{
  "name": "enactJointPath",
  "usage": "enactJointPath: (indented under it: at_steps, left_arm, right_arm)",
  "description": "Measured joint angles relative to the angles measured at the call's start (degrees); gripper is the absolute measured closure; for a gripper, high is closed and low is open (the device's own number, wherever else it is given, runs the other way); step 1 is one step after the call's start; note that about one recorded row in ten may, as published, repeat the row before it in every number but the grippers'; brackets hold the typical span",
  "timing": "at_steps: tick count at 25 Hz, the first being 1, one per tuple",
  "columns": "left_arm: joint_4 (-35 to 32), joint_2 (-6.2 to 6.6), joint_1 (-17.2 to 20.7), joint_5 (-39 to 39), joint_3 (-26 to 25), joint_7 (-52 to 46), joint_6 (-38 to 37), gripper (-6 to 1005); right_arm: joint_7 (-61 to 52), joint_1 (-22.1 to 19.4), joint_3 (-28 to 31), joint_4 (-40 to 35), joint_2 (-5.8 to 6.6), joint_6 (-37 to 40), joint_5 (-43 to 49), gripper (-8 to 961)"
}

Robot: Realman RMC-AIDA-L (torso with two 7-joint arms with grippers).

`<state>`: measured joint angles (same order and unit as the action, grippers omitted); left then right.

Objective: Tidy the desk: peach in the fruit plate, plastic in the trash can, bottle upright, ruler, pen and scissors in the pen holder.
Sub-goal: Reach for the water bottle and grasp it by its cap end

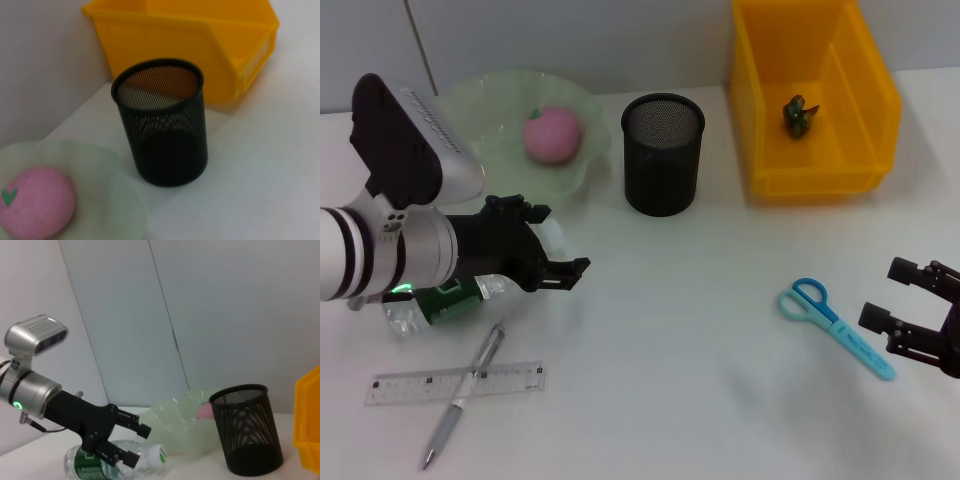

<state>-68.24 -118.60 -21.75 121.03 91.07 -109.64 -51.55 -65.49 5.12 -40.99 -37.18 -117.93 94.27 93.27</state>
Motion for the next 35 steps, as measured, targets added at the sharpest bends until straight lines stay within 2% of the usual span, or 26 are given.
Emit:
enactJointPath:
  at_steps: [4,14,29,35]
  left_arm:
    - [2.32,-0.07,-2.59,3.06,0.24,-2.60,0.42,160]
    - [5.35,-0.13,-4.79,3.62,0.71,-2.66,1.70,164]
    - [5.47,-0.13,-4.27,3.94,1.39,-2.67,5.21,171]
    - [4.82,-0.08,-3.95,4.12,2.15,-2.73,2.49,173]
  right_arm:
    - [-0.15,0.32,-0.07,0.03,0.14,0.04,0.06,110]
    - [-1.14,1.03,-0.01,0.81,0.32,0.11,1.81,110]
    - [-1.80,2.13,-0.21,1.52,0.36,-0.21,2.88,109]
    - [-2.60,2.35,-0.02,1.50,0.42,-0.27,3.82,109]
